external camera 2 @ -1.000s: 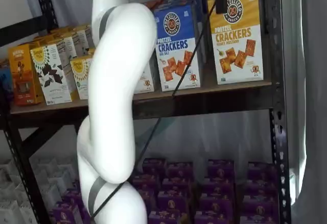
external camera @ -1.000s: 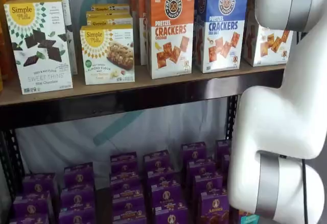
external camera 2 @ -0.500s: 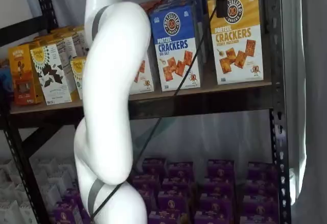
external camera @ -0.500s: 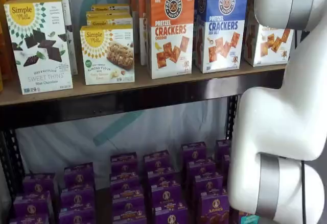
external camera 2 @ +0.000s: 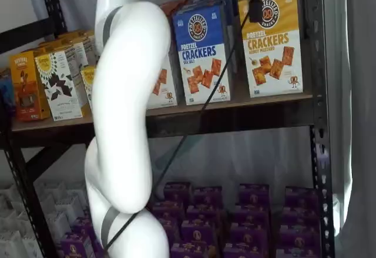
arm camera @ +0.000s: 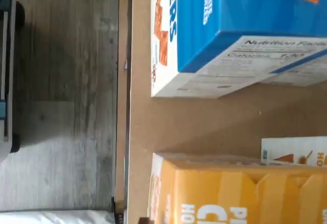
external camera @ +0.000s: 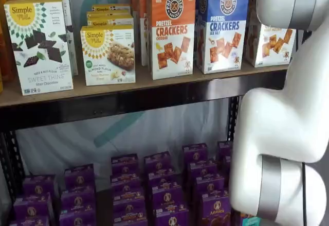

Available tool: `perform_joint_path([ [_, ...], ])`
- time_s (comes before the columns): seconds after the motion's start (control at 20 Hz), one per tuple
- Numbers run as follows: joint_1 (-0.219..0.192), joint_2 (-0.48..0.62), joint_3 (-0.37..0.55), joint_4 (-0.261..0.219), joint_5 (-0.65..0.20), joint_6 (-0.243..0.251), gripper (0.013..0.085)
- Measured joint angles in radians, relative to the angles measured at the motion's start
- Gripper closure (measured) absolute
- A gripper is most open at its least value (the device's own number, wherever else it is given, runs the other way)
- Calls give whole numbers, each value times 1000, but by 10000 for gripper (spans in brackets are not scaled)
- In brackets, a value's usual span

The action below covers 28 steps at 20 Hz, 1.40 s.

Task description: Retrieve the yellow and white box located on the top shelf, the sixth one from the left

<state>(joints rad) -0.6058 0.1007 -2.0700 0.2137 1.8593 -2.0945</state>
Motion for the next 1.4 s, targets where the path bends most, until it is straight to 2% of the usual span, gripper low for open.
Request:
perform_joint_path([
  [0.05,-1,0,-1,2,1,0,250],
  [0.1,-1,1,-3,3,3,0,290],
  [0.45,-5,6,-13,13,12,2,290],
  [0.5,-6,6,-14,13,13,2,330],
  [0.55,-6,6,-14,13,13,2,330],
  [0.65,-6,7,-15,14,14,2,410],
  [1.2,-10,-8,-6,31,21,8,410],
  [1.4,-15,-34,15,24,28,0,410],
])
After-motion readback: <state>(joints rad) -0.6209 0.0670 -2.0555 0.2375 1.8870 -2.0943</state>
